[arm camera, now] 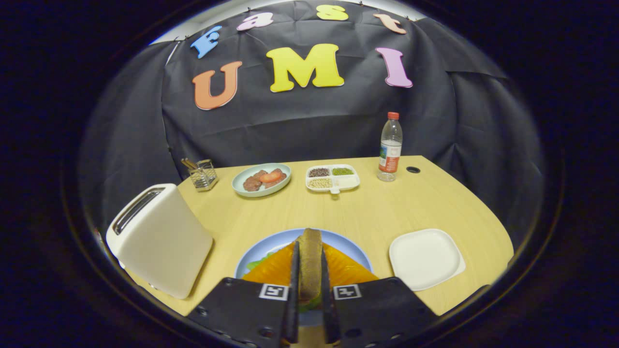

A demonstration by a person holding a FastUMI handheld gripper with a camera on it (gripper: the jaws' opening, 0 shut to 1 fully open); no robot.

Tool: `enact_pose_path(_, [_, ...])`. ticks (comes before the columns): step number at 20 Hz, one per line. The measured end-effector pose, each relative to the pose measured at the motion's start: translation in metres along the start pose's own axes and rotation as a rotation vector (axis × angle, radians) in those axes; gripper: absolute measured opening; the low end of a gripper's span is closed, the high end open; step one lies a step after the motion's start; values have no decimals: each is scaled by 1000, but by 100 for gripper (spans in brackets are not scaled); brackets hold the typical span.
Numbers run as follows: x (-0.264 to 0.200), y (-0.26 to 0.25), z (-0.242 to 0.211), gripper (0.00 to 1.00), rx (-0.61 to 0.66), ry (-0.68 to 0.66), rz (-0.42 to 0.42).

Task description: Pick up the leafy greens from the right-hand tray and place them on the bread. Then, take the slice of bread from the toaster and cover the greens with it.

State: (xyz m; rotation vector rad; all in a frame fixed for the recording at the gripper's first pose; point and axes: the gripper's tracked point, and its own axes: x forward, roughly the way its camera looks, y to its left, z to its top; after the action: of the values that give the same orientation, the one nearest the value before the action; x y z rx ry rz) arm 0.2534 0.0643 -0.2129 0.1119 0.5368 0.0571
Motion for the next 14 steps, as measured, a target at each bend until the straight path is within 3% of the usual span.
enact_pose_path(1, [2,-3,-2,26,8,6,2])
enact_pose_path(4, [7,-12,-10,29,40,21,10])
enact_pose_path(7, [15,-20,-22,45,54,57,16])
enact_pose_path(14, [16,-18,-30,66,57,56,48])
